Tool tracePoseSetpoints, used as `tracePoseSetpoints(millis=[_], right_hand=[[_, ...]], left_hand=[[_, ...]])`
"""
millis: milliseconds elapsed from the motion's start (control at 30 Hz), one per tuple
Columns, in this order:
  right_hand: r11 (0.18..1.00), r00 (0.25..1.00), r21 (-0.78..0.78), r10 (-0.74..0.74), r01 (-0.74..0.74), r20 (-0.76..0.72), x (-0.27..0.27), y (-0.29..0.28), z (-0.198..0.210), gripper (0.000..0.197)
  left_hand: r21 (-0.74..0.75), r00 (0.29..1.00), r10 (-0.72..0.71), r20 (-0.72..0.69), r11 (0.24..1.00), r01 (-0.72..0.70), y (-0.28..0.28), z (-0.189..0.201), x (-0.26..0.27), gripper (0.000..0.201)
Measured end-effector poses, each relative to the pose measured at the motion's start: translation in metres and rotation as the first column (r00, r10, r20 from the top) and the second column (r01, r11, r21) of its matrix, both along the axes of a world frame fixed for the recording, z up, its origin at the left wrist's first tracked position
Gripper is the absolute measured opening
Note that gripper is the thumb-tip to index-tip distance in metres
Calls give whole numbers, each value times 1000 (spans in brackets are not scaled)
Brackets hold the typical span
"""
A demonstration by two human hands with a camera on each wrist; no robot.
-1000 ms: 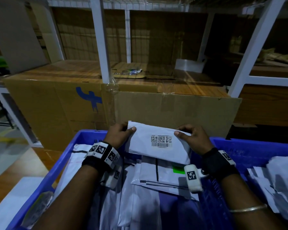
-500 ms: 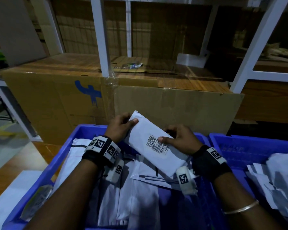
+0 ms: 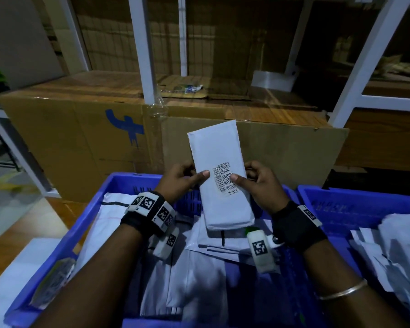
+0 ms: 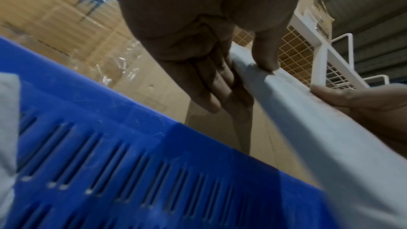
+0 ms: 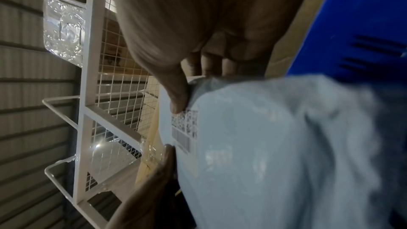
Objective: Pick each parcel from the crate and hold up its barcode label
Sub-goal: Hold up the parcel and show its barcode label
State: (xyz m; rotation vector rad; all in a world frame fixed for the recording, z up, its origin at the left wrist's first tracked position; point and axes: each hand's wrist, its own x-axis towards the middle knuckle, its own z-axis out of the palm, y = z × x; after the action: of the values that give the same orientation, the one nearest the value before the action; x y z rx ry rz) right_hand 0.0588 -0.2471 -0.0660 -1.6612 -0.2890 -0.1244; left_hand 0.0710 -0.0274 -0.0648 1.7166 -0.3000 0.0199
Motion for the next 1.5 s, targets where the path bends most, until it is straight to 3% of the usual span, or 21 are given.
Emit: tracePoseSetpoints(millis=[167,433,567,667,800,900,1033,1167,1233,1367,1500], right_hand=[[999,999,-1,47,-47,-18,-5,6,2,27],[993,991,109,-67,55,112,-3,0,7,24],[970,984,199,-155,136,85,3,-7,5,25],[969,982,196,-171,153,76,5,-11,3,28],[954,971,200,-236,225,33,6,-15,4,44],[950,949,75,-307,302,67,8,-22,5,61],[919,937,-202,-309,338,162,8,-30,2,62],[769,886,-493,-204,408,415,10,-34,1,70],[743,868,-542,-103,392,486,5,-31,6,72],[718,843,-615,75,324,532,0,-23,12,53],[694,922,-705,159,149,352,-1,-24,11,26]], left_hand=[[-56,999,-37,-9,998,36,-1,2,-2,27],[117,990,-139,15,984,137,0,1,-3,22],[316,981,-191,22,932,175,5,-3,0,51],[362,983,-175,49,921,146,7,-6,2,40],[368,995,-89,36,927,70,14,-6,4,42],[445,995,-61,77,895,20,19,-5,6,30],[534,994,-47,97,845,-12,20,-1,8,31],[590,993,-76,89,808,9,21,-4,10,30],[587,991,-108,77,808,42,20,-3,9,27],[583,977,-199,73,803,120,14,-2,6,25],[544,967,-247,68,821,171,10,-5,5,26]])
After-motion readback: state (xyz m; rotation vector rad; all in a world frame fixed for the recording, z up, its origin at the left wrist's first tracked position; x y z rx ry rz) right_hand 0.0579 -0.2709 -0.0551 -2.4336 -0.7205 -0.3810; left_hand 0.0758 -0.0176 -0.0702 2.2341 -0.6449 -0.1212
